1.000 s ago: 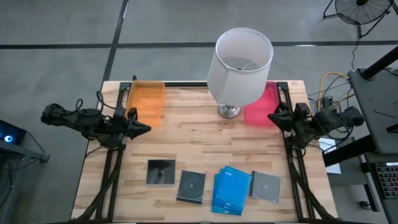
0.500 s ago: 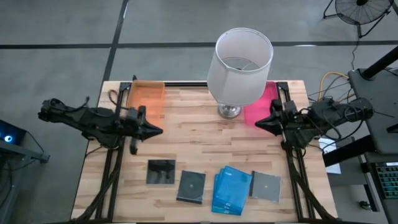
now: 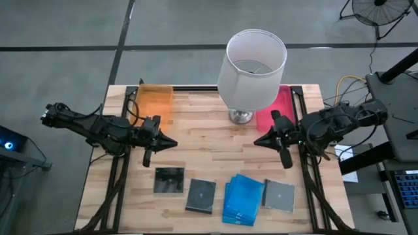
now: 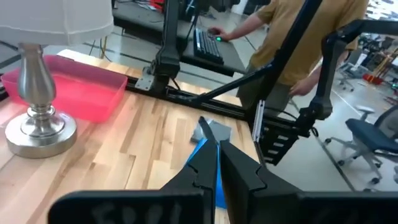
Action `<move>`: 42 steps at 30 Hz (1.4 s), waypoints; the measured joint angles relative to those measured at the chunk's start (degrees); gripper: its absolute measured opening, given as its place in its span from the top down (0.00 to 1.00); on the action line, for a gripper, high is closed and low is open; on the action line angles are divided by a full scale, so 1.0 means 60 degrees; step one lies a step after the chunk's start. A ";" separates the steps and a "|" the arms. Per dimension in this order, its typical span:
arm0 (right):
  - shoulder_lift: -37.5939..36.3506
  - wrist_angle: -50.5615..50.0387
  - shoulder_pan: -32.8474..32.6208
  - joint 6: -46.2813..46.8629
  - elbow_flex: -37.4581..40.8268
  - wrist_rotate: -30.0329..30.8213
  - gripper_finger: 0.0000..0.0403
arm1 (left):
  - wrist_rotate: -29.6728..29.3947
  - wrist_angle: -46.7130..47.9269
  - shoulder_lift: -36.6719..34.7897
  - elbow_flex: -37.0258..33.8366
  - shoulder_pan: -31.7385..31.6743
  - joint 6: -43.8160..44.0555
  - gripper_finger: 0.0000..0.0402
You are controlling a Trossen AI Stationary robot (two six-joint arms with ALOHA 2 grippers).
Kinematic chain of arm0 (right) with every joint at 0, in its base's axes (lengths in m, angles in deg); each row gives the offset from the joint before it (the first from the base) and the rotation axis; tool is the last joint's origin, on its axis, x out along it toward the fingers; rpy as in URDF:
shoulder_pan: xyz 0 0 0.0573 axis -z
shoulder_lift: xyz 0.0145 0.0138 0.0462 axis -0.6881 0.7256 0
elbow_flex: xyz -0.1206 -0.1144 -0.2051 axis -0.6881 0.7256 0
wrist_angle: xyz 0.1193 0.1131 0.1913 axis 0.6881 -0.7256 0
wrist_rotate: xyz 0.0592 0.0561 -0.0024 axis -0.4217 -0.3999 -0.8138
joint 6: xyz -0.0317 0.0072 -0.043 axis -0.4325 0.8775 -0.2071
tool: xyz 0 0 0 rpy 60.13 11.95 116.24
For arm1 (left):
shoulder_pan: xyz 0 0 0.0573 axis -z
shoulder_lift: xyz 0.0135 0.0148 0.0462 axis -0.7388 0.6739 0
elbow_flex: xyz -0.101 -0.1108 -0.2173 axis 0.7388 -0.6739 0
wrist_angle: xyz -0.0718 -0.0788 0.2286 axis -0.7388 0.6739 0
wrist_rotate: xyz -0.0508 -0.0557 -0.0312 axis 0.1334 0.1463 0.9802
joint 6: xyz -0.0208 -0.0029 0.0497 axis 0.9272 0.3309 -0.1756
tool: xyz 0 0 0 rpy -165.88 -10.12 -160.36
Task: Pick & place jewel cases by type
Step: Put the blue cd case into the orange bin
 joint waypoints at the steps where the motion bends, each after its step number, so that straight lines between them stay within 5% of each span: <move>1: 0.0133 -0.0211 -0.0037 -0.0001 -0.0177 0.0005 0.98 | 0.0031 0.0009 0.0048 0.0026 0.0000 -0.0078 1.00; 21: 0.0504 -0.0969 -0.0239 -0.0200 -0.0240 0.0628 0.98 | 0.0136 0.0623 -0.0333 0.0089 0.0000 -0.0729 1.00; 30: -0.0894 0.1792 -0.0239 -0.0521 0.2408 0.0914 0.98 | -0.0641 0.0801 -0.2191 -0.0751 -0.0003 -0.0790 1.00; 42: -0.3400 0.5606 -0.0228 -0.1141 0.6316 0.1849 0.98 | -0.0892 -0.0225 -0.2883 -0.2341 -0.0004 -0.0169 1.00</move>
